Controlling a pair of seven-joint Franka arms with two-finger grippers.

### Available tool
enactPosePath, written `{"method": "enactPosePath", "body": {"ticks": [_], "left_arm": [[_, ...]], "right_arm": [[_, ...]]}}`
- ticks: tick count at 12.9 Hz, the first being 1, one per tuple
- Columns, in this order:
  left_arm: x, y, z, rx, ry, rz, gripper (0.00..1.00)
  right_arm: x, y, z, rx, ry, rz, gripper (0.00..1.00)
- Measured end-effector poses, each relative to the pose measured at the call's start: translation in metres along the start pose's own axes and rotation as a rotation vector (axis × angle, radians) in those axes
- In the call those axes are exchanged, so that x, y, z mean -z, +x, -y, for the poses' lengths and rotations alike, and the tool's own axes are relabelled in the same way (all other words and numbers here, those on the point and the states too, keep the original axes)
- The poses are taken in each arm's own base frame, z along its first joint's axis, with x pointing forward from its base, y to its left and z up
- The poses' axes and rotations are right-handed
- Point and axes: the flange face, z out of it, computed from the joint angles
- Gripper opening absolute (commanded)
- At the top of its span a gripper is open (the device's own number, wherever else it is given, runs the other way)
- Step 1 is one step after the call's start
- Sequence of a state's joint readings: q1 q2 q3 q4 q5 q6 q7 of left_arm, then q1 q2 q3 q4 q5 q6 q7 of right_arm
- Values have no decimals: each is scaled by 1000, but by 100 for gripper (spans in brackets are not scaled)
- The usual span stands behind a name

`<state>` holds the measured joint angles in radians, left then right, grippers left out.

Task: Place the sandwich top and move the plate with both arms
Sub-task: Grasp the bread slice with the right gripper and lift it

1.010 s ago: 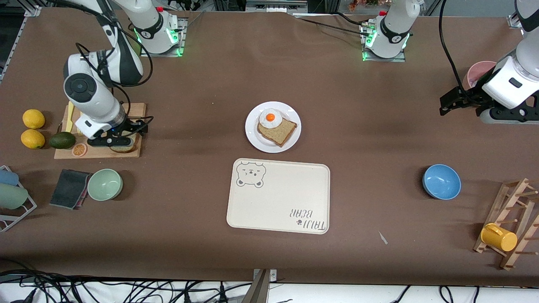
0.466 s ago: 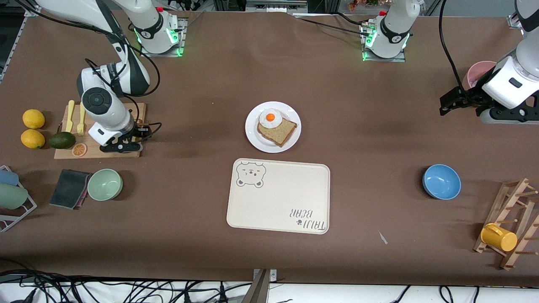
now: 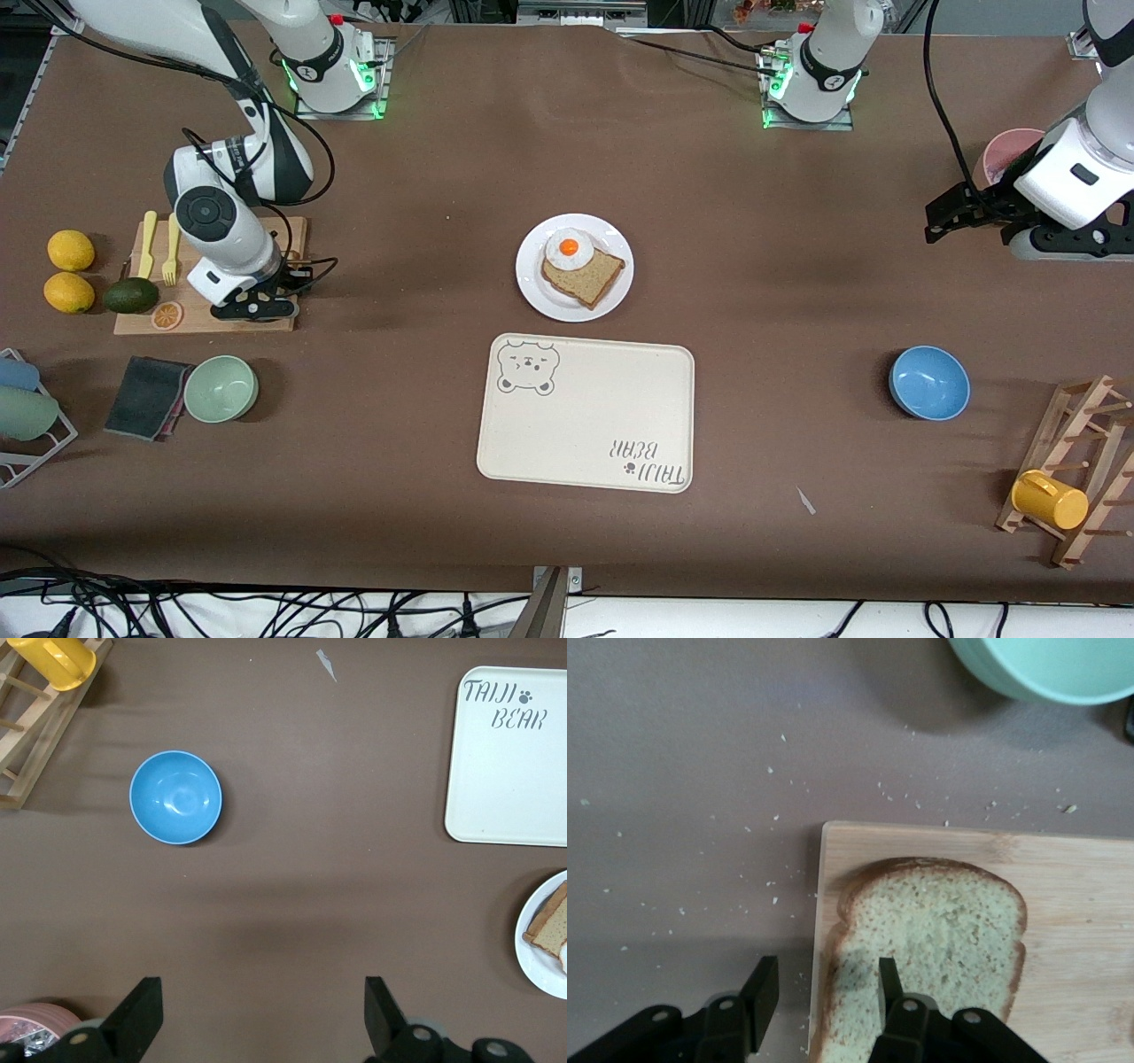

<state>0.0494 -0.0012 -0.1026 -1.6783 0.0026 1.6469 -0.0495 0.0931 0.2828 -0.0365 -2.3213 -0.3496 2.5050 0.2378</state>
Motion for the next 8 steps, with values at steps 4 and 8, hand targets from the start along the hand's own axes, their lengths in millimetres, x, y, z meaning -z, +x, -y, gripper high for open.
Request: {"method": "enactPosePath", "body": {"ticks": [4, 8], "left_arm": [[0, 0, 0, 0, 0, 0, 100], [0, 0, 0, 0, 0, 0, 100]], "right_arm": [[-10, -3, 3, 6, 9, -6, 39], [-12, -4, -1, 0, 8, -14, 24]]}}
